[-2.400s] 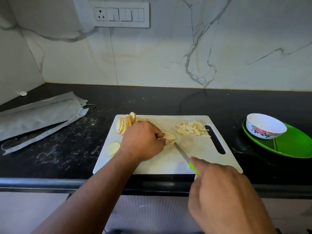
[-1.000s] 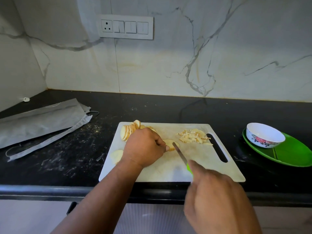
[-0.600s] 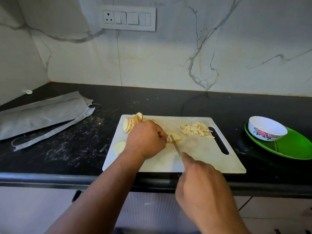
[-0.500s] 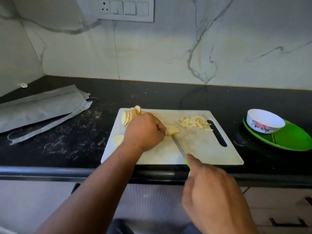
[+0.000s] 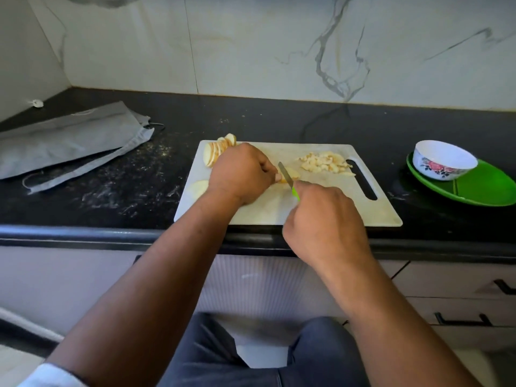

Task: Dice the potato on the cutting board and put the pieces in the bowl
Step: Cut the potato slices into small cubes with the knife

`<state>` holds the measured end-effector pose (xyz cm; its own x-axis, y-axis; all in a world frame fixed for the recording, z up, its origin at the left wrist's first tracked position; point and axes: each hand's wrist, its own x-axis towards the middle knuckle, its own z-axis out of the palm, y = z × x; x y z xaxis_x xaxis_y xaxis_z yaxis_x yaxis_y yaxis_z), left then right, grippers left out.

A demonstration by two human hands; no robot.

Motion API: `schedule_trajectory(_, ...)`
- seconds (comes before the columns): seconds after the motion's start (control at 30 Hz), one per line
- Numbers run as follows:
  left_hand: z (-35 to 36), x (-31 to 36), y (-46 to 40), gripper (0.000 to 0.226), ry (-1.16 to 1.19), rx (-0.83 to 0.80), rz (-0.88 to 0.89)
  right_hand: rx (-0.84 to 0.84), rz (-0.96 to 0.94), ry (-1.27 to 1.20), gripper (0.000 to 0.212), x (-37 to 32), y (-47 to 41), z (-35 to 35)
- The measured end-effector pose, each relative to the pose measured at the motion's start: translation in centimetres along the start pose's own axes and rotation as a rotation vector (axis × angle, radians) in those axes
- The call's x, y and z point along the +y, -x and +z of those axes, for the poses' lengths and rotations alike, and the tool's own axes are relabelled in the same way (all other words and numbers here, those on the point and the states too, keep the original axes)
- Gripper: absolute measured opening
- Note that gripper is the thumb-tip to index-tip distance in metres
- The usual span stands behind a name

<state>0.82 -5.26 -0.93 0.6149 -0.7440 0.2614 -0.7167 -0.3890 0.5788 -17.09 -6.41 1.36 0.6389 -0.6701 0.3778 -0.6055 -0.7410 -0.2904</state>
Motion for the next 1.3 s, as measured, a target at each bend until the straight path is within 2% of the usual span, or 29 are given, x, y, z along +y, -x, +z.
schedule_trajectory(0.2,-0.1,-0.2,-0.2,0.012,-0.038,-0.041,0.025,0.01,-0.027,0.011,0.042,0.8,4.7,-2.2)
schedule_trajectory(0.33,-0.1,-0.4,-0.2,0.01,-0.029,-0.043,0.034,0.078,-0.043,0.031,0.046,0.3,2.9,-2.8)
schedule_trajectory(0.53,0.0,-0.3,0.0,0.007,-0.016,-0.011,0.002,-0.007,0.02,0.027,0.035,-0.8,-0.6,0.0)
schedule_trajectory(0.77,0.2,-0.4,-0.2,0.008,-0.004,-0.021,-0.002,-0.009,-0.019,0.028,0.047,0.1,4.3,-1.2)
schedule_trajectory(0.97,0.0,-0.5,0.1,0.005,0.006,0.003,0.007,0.061,-0.015,0.047,0.046,-0.3,2.0,-1.8)
schedule_trajectory(1.13,-0.1,-0.2,0.3,0.004,0.013,-0.007,-0.015,0.011,0.011,0.032,0.034,-1.1,-0.8,0.8)
schedule_trajectory(1.3,-0.2,-0.2,0.1,0.008,0.004,-0.02,-0.013,-0.007,-0.045,-0.011,0.05,-0.1,2.8,0.3)
